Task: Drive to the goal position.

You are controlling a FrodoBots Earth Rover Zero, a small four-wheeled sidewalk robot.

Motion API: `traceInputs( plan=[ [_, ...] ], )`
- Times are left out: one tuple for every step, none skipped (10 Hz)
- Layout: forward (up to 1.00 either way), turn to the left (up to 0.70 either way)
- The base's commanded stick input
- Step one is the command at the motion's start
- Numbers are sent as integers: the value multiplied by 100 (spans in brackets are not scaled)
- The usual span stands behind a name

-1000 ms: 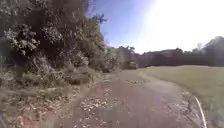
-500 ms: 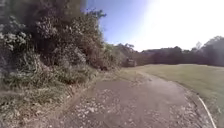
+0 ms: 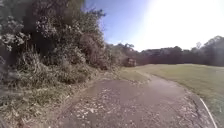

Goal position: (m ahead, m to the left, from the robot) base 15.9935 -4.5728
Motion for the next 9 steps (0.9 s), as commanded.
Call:
traceInputs(
  plan=[
    [0,-30],
    [0,-30],
    [0,-30],
    [0,-30],
    [0,-30],
    [0,-30],
    [0,-10],
    [0,0],
    [0,0]
  ],
)
